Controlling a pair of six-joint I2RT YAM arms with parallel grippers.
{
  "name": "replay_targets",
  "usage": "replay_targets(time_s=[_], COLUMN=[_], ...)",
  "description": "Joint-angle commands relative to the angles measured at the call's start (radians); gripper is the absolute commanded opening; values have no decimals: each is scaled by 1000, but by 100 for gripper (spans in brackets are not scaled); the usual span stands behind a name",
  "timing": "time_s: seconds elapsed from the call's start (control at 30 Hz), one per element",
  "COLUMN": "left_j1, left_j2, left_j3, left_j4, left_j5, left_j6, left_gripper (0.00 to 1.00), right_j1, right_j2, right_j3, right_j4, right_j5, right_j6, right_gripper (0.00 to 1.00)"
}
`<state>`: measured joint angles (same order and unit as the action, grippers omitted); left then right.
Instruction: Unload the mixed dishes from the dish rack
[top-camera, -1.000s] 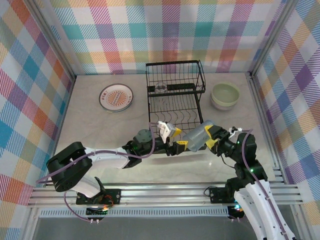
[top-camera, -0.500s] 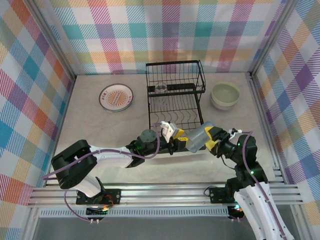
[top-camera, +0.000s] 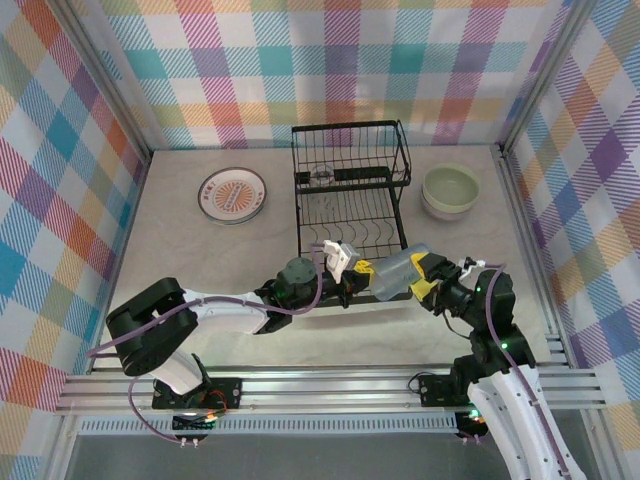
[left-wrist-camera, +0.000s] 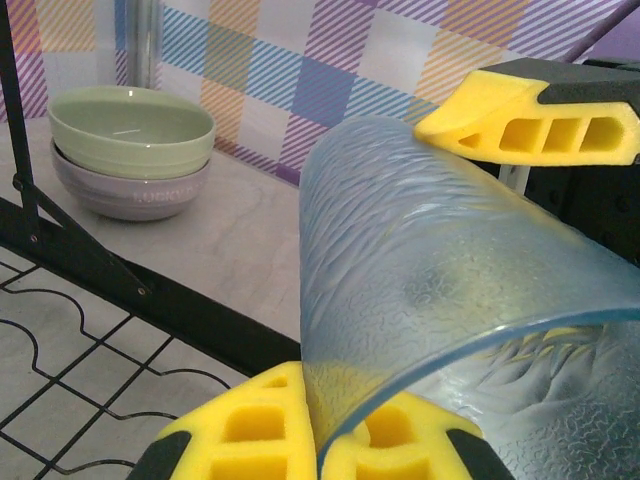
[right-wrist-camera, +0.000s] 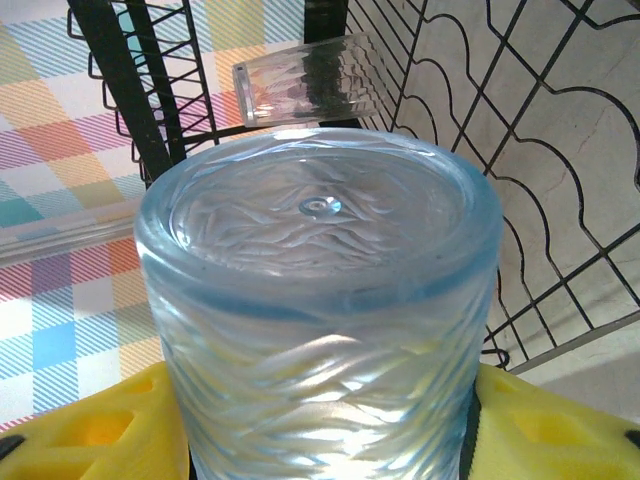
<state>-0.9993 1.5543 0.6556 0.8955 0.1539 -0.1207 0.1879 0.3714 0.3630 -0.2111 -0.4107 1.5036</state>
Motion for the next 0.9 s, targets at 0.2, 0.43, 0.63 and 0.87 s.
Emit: replay_targets(time_s=[0.2, 0.43, 0.63, 0.87], left_j1=[-24, -24, -18, 29], left_j2=[-78, -188, -321, -490], left_j3=[-2, -13, 33, 205], left_j4=[48, -104, -389, -938], left_j5=[-43, -172, -285, -361], left_j6=[-152, -192, -245, -325], left_gripper=[0, 0, 0, 0], right_j1=[-1, -1, 0, -1], right_j2=[1, 3, 11, 41], right_j3=[17, 80, 171, 245], right_j4=[47, -31, -56, -39], right_j5=[-32, 22, 65, 78], right_j6=[-72, -224, -436, -674], right_gripper=[90, 99, 99, 99])
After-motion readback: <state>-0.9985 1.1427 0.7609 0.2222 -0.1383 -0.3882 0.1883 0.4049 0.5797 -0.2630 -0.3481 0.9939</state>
